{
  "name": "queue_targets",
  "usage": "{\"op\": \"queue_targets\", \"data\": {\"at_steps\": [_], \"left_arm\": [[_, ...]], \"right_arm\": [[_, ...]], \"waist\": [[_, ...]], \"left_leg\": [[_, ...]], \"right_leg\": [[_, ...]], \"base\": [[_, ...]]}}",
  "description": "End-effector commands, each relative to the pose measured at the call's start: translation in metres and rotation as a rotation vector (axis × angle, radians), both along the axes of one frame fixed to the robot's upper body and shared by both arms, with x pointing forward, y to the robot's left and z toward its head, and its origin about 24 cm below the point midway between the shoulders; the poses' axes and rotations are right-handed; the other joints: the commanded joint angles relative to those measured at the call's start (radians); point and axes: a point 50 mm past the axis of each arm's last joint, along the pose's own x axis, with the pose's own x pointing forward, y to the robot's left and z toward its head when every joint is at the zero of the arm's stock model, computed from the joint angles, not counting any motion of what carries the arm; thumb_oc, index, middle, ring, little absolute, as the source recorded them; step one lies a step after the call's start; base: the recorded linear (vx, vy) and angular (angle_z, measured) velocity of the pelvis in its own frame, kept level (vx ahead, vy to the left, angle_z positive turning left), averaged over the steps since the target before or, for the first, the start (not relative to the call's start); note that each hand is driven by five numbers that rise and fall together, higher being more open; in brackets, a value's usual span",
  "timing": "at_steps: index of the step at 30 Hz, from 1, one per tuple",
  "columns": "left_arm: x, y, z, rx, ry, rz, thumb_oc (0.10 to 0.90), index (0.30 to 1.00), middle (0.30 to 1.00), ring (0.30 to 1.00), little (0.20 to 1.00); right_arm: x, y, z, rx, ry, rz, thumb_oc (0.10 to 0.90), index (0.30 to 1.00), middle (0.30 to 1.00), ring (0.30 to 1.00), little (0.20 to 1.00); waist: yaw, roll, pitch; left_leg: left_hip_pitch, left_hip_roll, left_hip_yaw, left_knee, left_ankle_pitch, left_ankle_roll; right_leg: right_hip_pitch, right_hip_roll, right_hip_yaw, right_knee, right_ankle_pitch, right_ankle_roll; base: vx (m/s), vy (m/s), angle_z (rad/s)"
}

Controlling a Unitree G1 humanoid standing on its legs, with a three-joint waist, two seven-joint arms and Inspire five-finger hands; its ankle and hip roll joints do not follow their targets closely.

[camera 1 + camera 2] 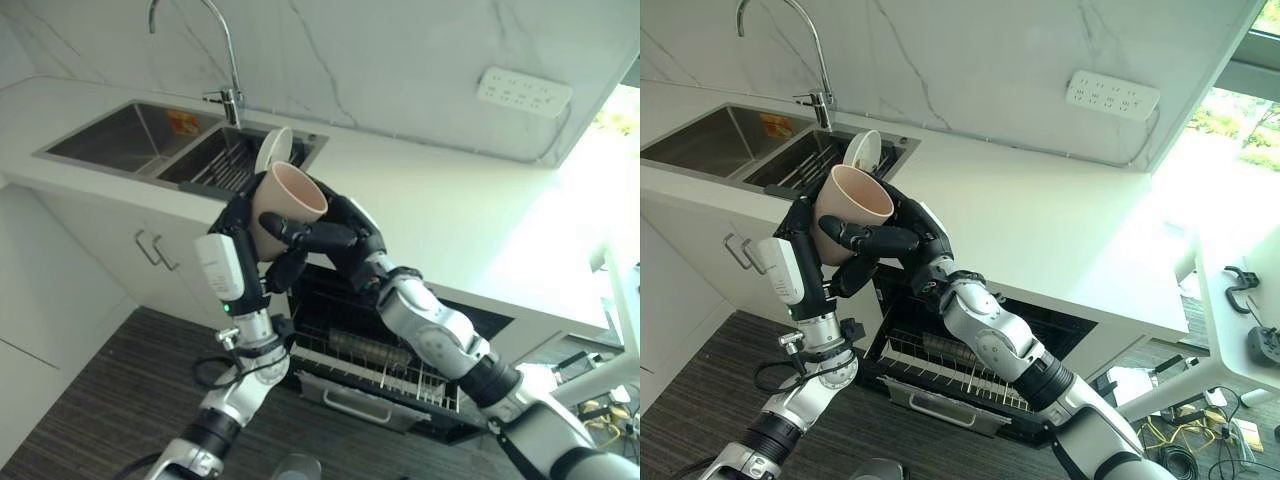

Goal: Place the dishes in the dishwasher.

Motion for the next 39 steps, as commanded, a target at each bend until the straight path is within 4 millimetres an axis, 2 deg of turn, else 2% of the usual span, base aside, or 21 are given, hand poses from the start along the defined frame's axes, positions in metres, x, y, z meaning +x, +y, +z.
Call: {"op": "queue_targets", "data": {"at_steps": [1, 5, 7, 10, 11, 14, 16, 18, 20, 22, 31, 35, 39], "left_arm": [[-0.005, -0.075, 0.049, 0.185, -0.275, -0.439, 0.800, 0.900, 0.900, 0.900, 0.900], [-0.005, -0.076, 0.049, 0.159, -0.227, -0.470, 0.800, 0.900, 0.900, 0.900, 0.900], [-0.006, -0.074, 0.050, 0.134, -0.199, -0.497, 0.800, 0.900, 0.900, 0.900, 0.900], [-0.008, -0.070, 0.048, 0.068, -0.123, -0.551, 0.800, 0.900, 0.900, 0.900, 0.900], [-0.011, -0.066, 0.047, 0.049, -0.097, -0.573, 0.800, 0.900, 0.900, 0.900, 0.900], [-0.016, -0.061, 0.044, 0.028, -0.064, -0.607, 0.800, 0.900, 0.900, 0.900, 0.900], [-0.017, -0.059, 0.043, -0.018, -0.002, -0.667, 0.800, 0.900, 0.900, 0.900, 0.900], [-0.013, -0.051, 0.029, -0.166, 0.221, -0.767, 0.800, 0.900, 0.900, 0.900, 0.900], [-0.025, -0.040, 0.015, -0.217, 0.315, -0.803, 0.800, 0.900, 0.900, 0.900, 0.900], [-0.029, -0.030, 0.011, -0.260, 0.342, -0.792, 0.800, 0.900, 0.900, 0.900, 0.900], [-0.041, 0.002, 0.015, -0.283, 0.343, -0.760, 0.800, 0.900, 0.900, 0.900, 0.900], [-0.045, 0.009, 0.014, -0.209, 0.401, -0.794, 0.800, 0.900, 0.900, 0.900, 0.900], [-0.052, 0.026, 0.008, -0.126, 0.491, -0.754, 0.800, 0.900, 0.900, 0.900, 0.900]], "right_arm": [[-0.019, 0.043, 0.099, 0.257, -0.359, 0.170, 0.400, 0.300, 0.300, 0.300, 0.300], [-0.016, 0.028, 0.110, 0.387, -0.379, 0.069, 0.400, 0.300, 0.300, 0.300, 0.300], [-0.012, 0.014, 0.115, 0.455, -0.390, -0.011, 0.400, 0.300, 0.300, 0.300, 0.300], [-0.008, -0.012, 0.119, 0.542, -0.417, -0.148, 0.400, 0.300, 0.300, 0.300, 0.300], [-0.008, -0.028, 0.120, 0.573, -0.447, -0.214, 0.400, 0.300, 0.300, 0.300, 0.300], [-0.011, -0.052, 0.121, 0.603, -0.504, -0.323, 0.400, 0.300, 0.300, 0.300, 0.300], [-0.014, -0.064, 0.121, 0.609, -0.536, -0.375, 0.400, 0.300, 0.300, 0.300, 0.300], [-0.018, -0.081, 0.119, 0.597, -0.583, -0.433, 0.400, 0.300, 0.300, 0.300, 0.300], [-0.024, -0.106, 0.114, 0.570, -0.631, -0.473, 0.400, 0.300, 0.300, 0.300, 0.300], [-0.028, -0.116, 0.109, 0.552, -0.646, -0.486, 0.400, 0.300, 0.300, 0.300, 0.300], [-0.037, -0.140, 0.082, 0.453, -0.641, -0.496, 0.400, 0.300, 0.300, 0.300, 0.300], [-0.041, -0.148, 0.059, 0.364, -0.579, -0.437, 0.400, 0.300, 0.300, 0.300, 0.300], [-0.055, -0.160, 0.026, 0.285, -0.489, -0.345, 0.400, 0.300, 0.300, 0.300, 0.300]], "waist": [[0.014, -0.020, -0.024], [0.016, -0.015, -0.025], [0.015, -0.011, -0.025], [0.011, -0.006, -0.023], [0.006, -0.003, -0.021], [-0.004, 0.001, -0.017], [-0.009, 0.003, -0.015], [-0.021, 0.010, -0.011], [-0.032, 0.018, -0.009], [-0.036, 0.021, -0.009], [-0.053, 0.030, -0.011], [-0.072, 0.031, -0.017], [-0.107, 0.031, -0.018]], "left_leg": [[0.050, 0.021, 0.087, -0.044, -0.041, 0.028], [0.052, 0.025, 0.086, -0.044, -0.040, 0.028], [0.052, 0.028, 0.085, -0.044, -0.040, 0.029], [0.053, 0.031, 0.087, -0.044, -0.041, 0.030], [0.054, 0.032, 0.089, -0.044, -0.043, 0.031], [0.056, 0.033, 0.095, -0.044, -0.047, 0.034], [0.057, 0.034, 0.099, -0.044, -0.049, 0.036], [0.058, 0.036, 0.107, -0.044, -0.050, 0.038], [0.061, 0.032, 0.117, -0.044, -0.052, 0.042], [0.059, 0.031, 0.122, -0.044, -0.052, 0.045], [0.058, 0.030, 0.140, -0.044, -0.052, 0.054], [0.054, 0.031, 0.146, -0.044, -0.052, 0.055], [0.052, 0.033, 0.162, -0.044, -0.053, 0.059]], "right_leg": [[0.042, -0.018, 0.076, 0.051, -0.143, 0.030], [0.046, -0.016, 0.072, 0.051, -0.144, 0.027], [0.047, -0.015, 0.069, 0.051, -0.145, 0.025], [0.048, -0.014, 0.068, 0.051, -0.146, 0.023], [0.047, -0.012, 0.071, 0.051, -0.147, 0.022], [0.045, -0.008, 0.076, 0.051, -0.148, 0.020], [0.045, -0.007, 0.080, 0.051, -0.149, 0.019], [0.041, -0.004, 0.087, 0.051, -0.149, 0.017], [0.033, -0.003, 0.097, 0.051, -0.147, 0.018], [0.028, -0.005, 0.101, 0.051, -0.145, 0.018], [0.016, -0.010, 0.111, 0.051, -0.143, 0.023], [0.005, -0.007, 0.124, 0.051, -0.139, 0.030], [-0.010, -0.005, 0.140, 0.051, -0.133, 0.042]], "base": [[-0.01, 0.004, 0.05], [0.00, 0.000, 0.00], [0.00, 0.000, 0.00], [0.00, 0.000, 0.00], [0.00, 0.000, 0.00], [-0.01, 0.014, 0.02], [0.00, 0.000, 0.00], [-0.02, 0.082, 0.00], [0.00, 0.102, -0.05], [0.00, 0.056, -0.13], [-0.01, 0.063, -0.09], [0.00, 0.072, -0.04], [0.00, 0.048, -0.05]]}}
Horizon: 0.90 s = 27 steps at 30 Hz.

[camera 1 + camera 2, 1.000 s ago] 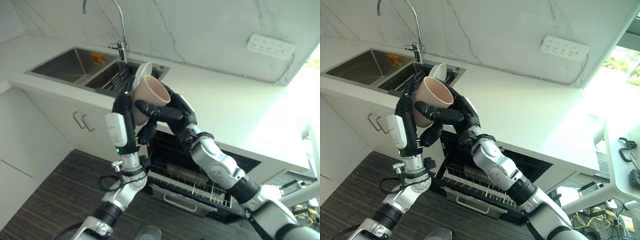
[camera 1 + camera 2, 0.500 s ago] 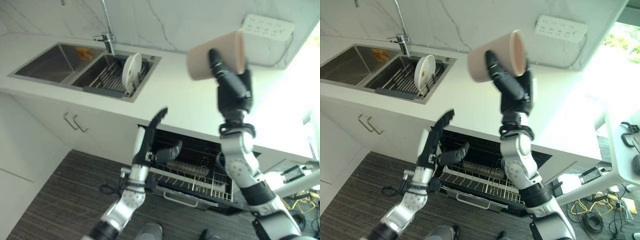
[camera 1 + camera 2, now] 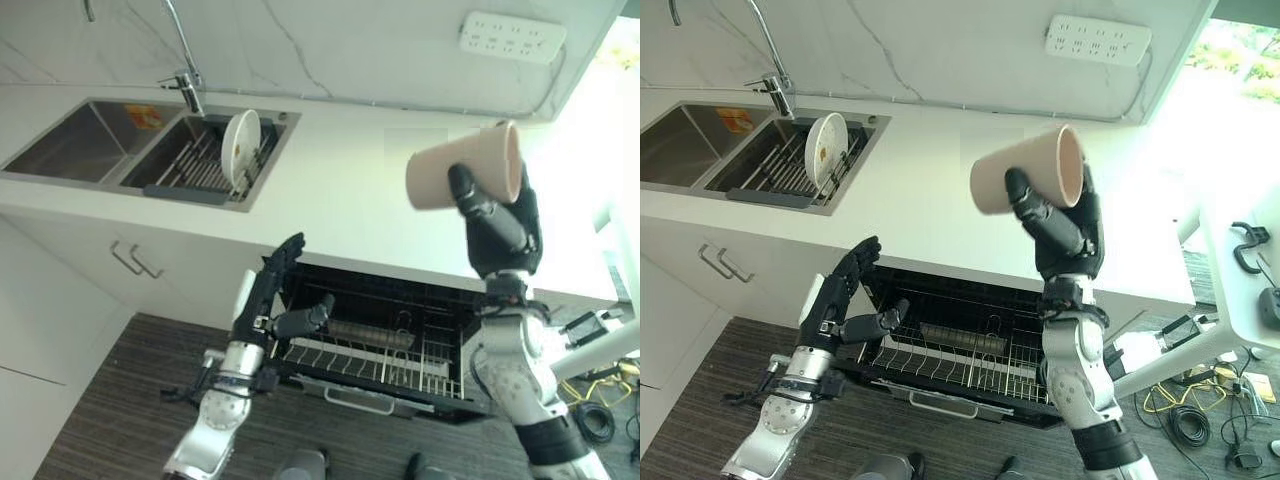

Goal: Place the dishes in the dishwasher.

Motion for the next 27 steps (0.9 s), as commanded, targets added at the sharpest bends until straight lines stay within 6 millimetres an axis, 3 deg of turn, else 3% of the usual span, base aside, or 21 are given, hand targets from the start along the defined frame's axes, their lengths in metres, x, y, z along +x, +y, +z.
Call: {"op": "queue_targets", "data": {"at_steps": [1, 7, 11, 14, 20, 27], "left_arm": [[-0.004, 0.002, 0.036, 0.047, -0.178, -0.083, 0.800, 0.900, 0.900, 0.900, 0.900], [-0.021, 0.034, 0.027, 0.248, -0.158, -0.066, 0.800, 0.900, 0.900, 0.900, 0.900], [-0.026, 0.041, 0.025, 0.295, -0.156, -0.069, 0.800, 0.900, 0.900, 0.900, 0.900], [-0.034, 0.045, 0.012, 0.441, -0.119, -0.111, 0.800, 0.900, 0.900, 0.900, 0.900], [-0.037, 0.049, 0.004, 0.509, -0.050, -0.182, 0.800, 0.900, 0.900, 0.900, 0.900], [-0.037, 0.062, -0.010, 0.745, 0.086, -0.238, 0.800, 0.900, 0.900, 0.900, 0.900]], "right_arm": [[-0.011, -0.001, 0.056, -0.063, -0.325, 0.142, 0.400, 0.300, 0.300, 0.300, 0.300], [-0.028, -0.002, 0.014, -0.096, -0.193, 0.316, 0.400, 0.300, 0.300, 0.300, 0.300], [-0.033, 0.006, -0.001, -0.102, -0.133, 0.413, 0.400, 0.300, 0.300, 0.300, 0.300], [-0.040, 0.014, -0.024, -0.133, -0.050, 0.530, 0.400, 0.300, 0.300, 0.300, 0.300], [-0.046, 0.018, -0.046, -0.149, 0.051, 0.586, 0.400, 0.300, 0.300, 0.300, 0.300], [-0.048, 0.017, -0.075, -0.192, 0.199, 0.608, 0.400, 0.300, 0.300, 0.300, 0.300]], "waist": [[-0.029, -0.016, -0.087], [-0.061, -0.012, -0.079], [-0.063, -0.011, -0.079], [-0.064, -0.011, -0.079], [-0.068, -0.005, -0.079], [-0.068, -0.001, -0.077]], "left_leg": [[0.016, 0.044, 0.099, 0.006, -0.048, 0.025], [0.008, 0.045, 0.120, 0.006, -0.047, 0.026], [0.002, 0.046, 0.121, 0.006, -0.046, 0.026], [-0.004, 0.046, 0.122, 0.006, -0.045, 0.024], [-0.010, 0.042, 0.117, 0.006, -0.043, 0.024], [-0.003, 0.053, 0.138, 0.006, -0.037, 0.020]], "right_leg": [[0.006, 0.011, 0.082, 0.051, -0.118, 0.031], [-0.019, 0.006, 0.102, 0.051, -0.108, 0.052], [-0.028, 0.003, 0.105, 0.051, -0.108, 0.057], [-0.033, -0.002, 0.104, 0.051, -0.106, 0.066], [-0.036, -0.004, 0.105, 0.051, -0.104, 0.073], [-0.026, -0.021, 0.080, 0.051, -0.101, 0.080]], "base": [[-0.02, 0.029, -0.24], [-0.03, 0.024, -0.20], [-0.02, 0.006, -0.11], [0.00, 0.002, -0.05], [0.00, 0.000, 0.00], [0.06, -0.003, 0.00]]}}
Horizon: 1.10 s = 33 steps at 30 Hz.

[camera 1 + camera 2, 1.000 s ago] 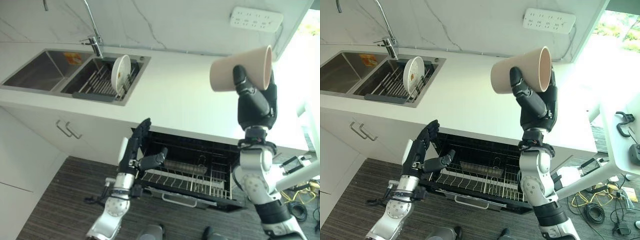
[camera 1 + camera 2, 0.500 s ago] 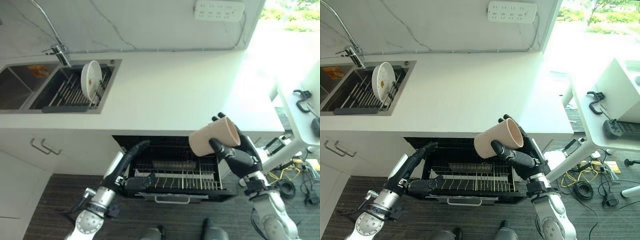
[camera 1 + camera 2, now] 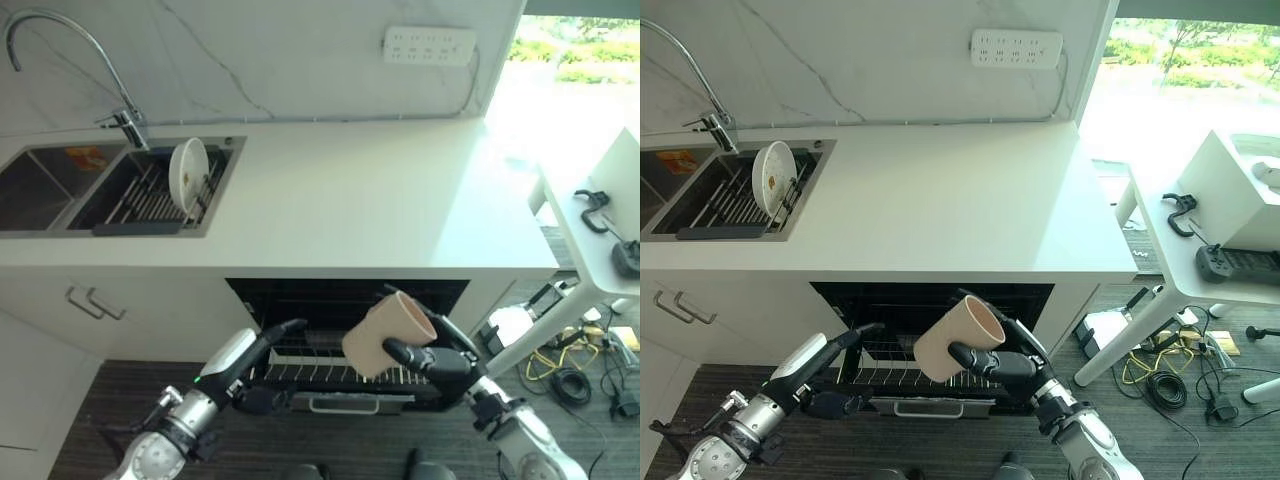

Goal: Place the dishes in the dishwasher.

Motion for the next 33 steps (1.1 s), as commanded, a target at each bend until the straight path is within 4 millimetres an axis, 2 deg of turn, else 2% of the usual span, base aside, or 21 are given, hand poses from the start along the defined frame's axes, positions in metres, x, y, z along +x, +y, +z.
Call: {"op": "queue_targets", "data": {"at_steps": [1, 4, 7, 10, 16, 21, 28, 33], "left_arm": [[0.015, -0.002, 0.023, 0.069, -0.121, -0.052, 0.800, 0.900, 0.900, 0.900, 0.900], [0.017, 0.005, 0.019, 0.164, -0.110, -0.027, 0.800, 0.900, 0.900, 0.900, 0.900], [0.027, 0.008, 0.022, 0.226, -0.141, -0.019, 0.800, 0.900, 0.900, 0.900, 0.900], [0.034, 0.011, 0.020, 0.273, -0.125, -0.021, 0.800, 0.900, 0.900, 0.900, 0.900], [0.016, 0.026, -0.009, 0.411, 0.159, 0.042, 0.800, 0.900, 0.900, 0.900, 0.900], [0.013, 0.033, -0.017, 0.500, 0.209, 0.084, 0.800, 0.900, 0.900, 0.900, 0.900], [0.031, 0.017, -0.008, 0.517, 0.121, 0.011, 0.800, 0.900, 0.900, 0.900, 0.900], [0.036, 0.013, 0.002, 0.497, 0.094, 0.000, 0.800, 0.900, 0.900, 0.900, 0.900]], "right_arm": [[0.022, 0.014, 0.035, 0.063, -0.205, 0.071, 0.400, 0.300, 0.300, 0.300, 0.300], [0.028, 0.012, 0.031, 0.028, -0.207, 0.053, 0.400, 0.300, 0.300, 0.300, 0.300], [0.040, 0.008, 0.038, 0.006, -0.245, 0.001, 0.400, 0.300, 0.300, 0.300, 0.300], [0.051, 0.002, 0.044, -0.009, -0.276, -0.068, 0.400, 0.300, 0.300, 0.300, 0.300], [0.049, 0.000, 0.044, -0.002, -0.261, -0.119, 0.400, 0.300, 0.300, 0.300, 0.300], [0.049, -0.002, 0.048, 0.021, -0.271, -0.144, 0.400, 0.300, 0.300, 0.300, 0.300], [0.051, -0.006, 0.057, 0.070, -0.308, -0.186, 0.400, 0.300, 0.300, 0.300, 0.300], [0.049, -0.007, 0.056, 0.078, -0.304, -0.197, 0.400, 0.300, 0.300, 0.300, 0.300]], "waist": [[0.014, -0.005, -0.007], [0.025, -0.005, 0.018], [0.038, -0.004, 0.057], [0.053, 0.001, 0.084], [0.055, 0.011, 0.072], [0.054, 0.004, 0.079], [0.049, -0.018, 0.103], [0.048, -0.018, 0.107]], "left_leg": [[0.013, 0.041, 0.073, 0.004, -0.032, 0.021], [0.018, 0.034, 0.073, 0.004, -0.016, 0.026], [-0.011, 0.029, 0.060, 0.004, 0.003, 0.030], [-0.026, 0.026, 0.045, 0.004, 0.012, 0.028], [0.023, 0.033, 0.045, 0.004, -0.001, 0.026], [0.023, 0.037, 0.050, 0.004, -0.002, 0.030], [0.006, 0.045, 0.048, 0.004, 0.011, 0.034], [-0.002, 0.046, 0.045, 0.004, 0.014, 0.033]], "right_leg": [[0.042, -0.023, 0.007, 0.026, -0.112, 0.075], [0.056, -0.025, -0.001, 0.026, -0.110, 0.067], [0.049, -0.027, -0.010, 0.026, -0.101, 0.059], [0.047, -0.031, -0.019, 0.026, -0.094, 0.067], [0.098, -0.033, -0.033, 0.026, -0.106, 0.082], [0.099, -0.023, -0.031, 0.026, -0.110, 0.081], [0.088, -0.005, -0.019, 0.026, -0.105, 0.080], [0.084, -0.001, -0.017, 0.026, -0.105, 0.075]], "base": [[0.10, 0.000, 0.01], [0.06, -0.005, 0.03], [-0.09, -0.026, 0.22], [-0.06, -0.044, 0.33], [0.13, -0.009, 0.23], [0.07, -0.029, 0.08], [0.04, -0.072, 0.04], [0.02, -0.024, 0.00]]}}
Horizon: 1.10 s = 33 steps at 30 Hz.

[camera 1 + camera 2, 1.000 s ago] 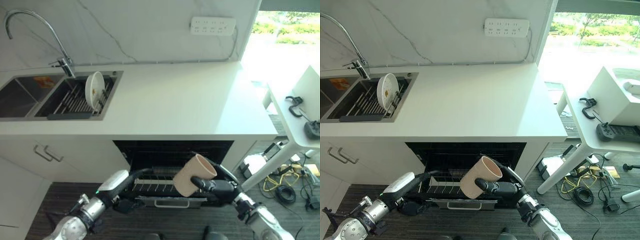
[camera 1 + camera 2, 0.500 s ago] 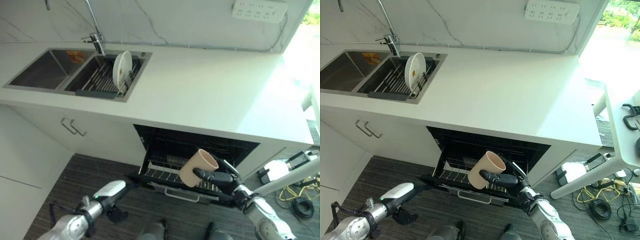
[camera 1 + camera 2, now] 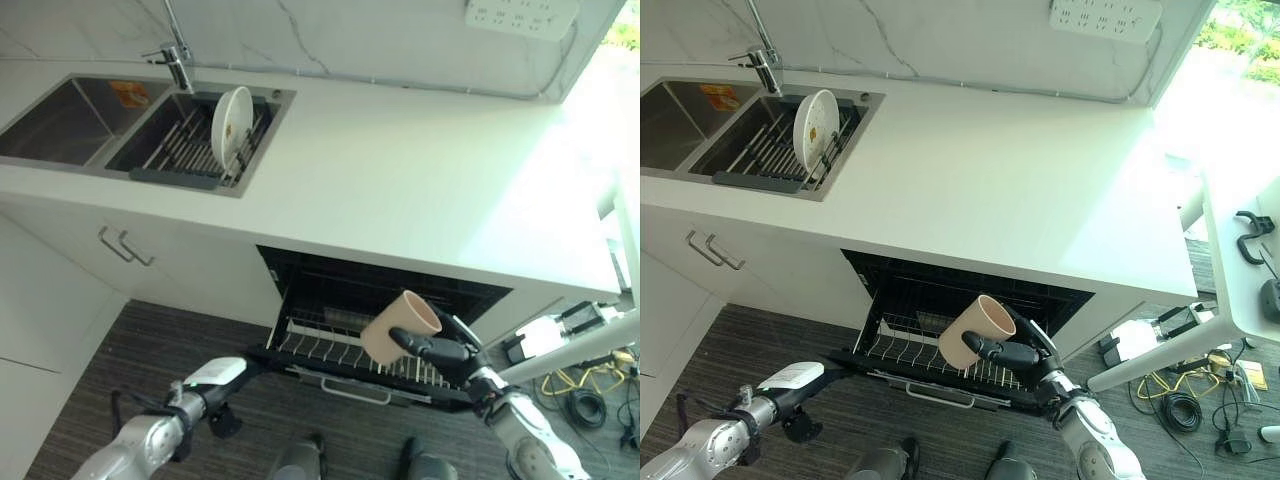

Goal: Place the dishes in the dishwasher.

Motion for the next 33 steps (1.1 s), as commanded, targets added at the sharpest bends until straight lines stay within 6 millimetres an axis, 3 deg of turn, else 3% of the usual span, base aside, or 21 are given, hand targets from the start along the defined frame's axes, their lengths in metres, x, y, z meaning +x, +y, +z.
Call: {"op": "queue_targets", "data": {"at_steps": [1, 10, 12, 15, 19, 27, 33], "left_arm": [[0.016, -0.002, 0.031, -0.019, -0.139, -0.037, 0.800, 0.900, 0.900, 0.900, 0.900], [0.007, 0.024, 0.040, 0.040, -0.124, 0.053, 0.800, 0.900, 0.900, 0.900, 0.900], [0.008, 0.016, 0.045, -0.029, -0.120, -0.006, 0.800, 0.900, 0.900, 0.900, 0.900], [0.006, -0.013, 0.080, -0.213, -0.170, -0.262, 0.800, 0.900, 0.900, 0.900, 0.900], [0.009, -0.026, 0.113, -0.311, -0.312, -0.353, 0.800, 0.900, 0.900, 0.900, 0.900], [0.012, -0.034, 0.121, -0.351, -0.405, -0.380, 0.800, 0.900, 0.900, 0.900, 0.900], [0.016, -0.040, 0.113, -0.313, -0.357, -0.403, 0.800, 0.900, 0.900, 0.900, 0.900]], "right_arm": [[0.020, 0.009, 0.061, 0.116, -0.327, 0.009, 0.400, 0.300, 0.300, 0.300, 0.300], [0.014, 0.006, 0.058, 0.116, -0.312, 0.001, 0.400, 0.300, 0.300, 0.300, 0.300], [0.014, 0.009, 0.057, 0.115, -0.307, 0.003, 0.400, 0.300, 0.300, 0.300, 0.300], [0.011, 0.004, 0.058, 0.111, -0.305, 0.010, 0.400, 0.300, 0.300, 0.300, 0.300], [0.005, 0.003, 0.056, 0.114, -0.295, 0.012, 0.400, 0.300, 0.300, 0.300, 0.300], [0.004, 0.003, 0.052, 0.118, -0.282, -0.007, 0.400, 0.300, 0.300, 0.300, 0.300], [0.002, 0.006, 0.049, 0.124, -0.274, 0.003, 0.400, 0.300, 0.300, 0.300, 0.300]], "waist": [[0.003, 0.000, -0.020], [-0.001, 0.018, -0.025], [-0.003, 0.022, -0.028], [0.001, 0.031, -0.036], [-0.001, 0.033, -0.062], [-0.007, 0.032, -0.082], [-0.020, 0.031, -0.082]], "left_leg": [[0.012, 0.033, 0.073, -0.009, -0.002, 0.033], [0.016, 0.027, 0.073, -0.009, -0.002, 0.026], [0.018, 0.027, 0.075, -0.009, -0.004, 0.026], [0.016, 0.025, 0.075, -0.009, -0.008, 0.024], [0.017, 0.025, 0.068, -0.009, -0.014, 0.020], [0.022, 0.030, 0.064, -0.009, -0.021, 0.014], [0.027, 0.030, 0.065, -0.009, -0.021, 0.013]], "right_leg": [[0.011, 0.009, 0.078, 0.032, -0.077, 0.061], [0.018, 0.004, 0.070, 0.032, -0.086, 0.054], [0.019, 0.003, 0.069, 0.032, -0.087, 0.052], [0.020, -0.004, 0.057, 0.032, -0.089, 0.051], [0.027, -0.007, 0.045, 0.032, -0.095, 0.048], [0.035, -0.006, 0.041, 0.032, -0.106, 0.042], [0.035, -0.001, 0.050, 0.032, -0.108, 0.037]], "base": [[0.00, 0.000, 0.00], [0.00, 0.000, 0.00], [0.00, 0.000, 0.00], [-0.02, 0.015, 0.00], [0.00, 0.000, 0.00], [0.02, -0.005, 0.02], [0.05, -0.007, 0.00]]}}
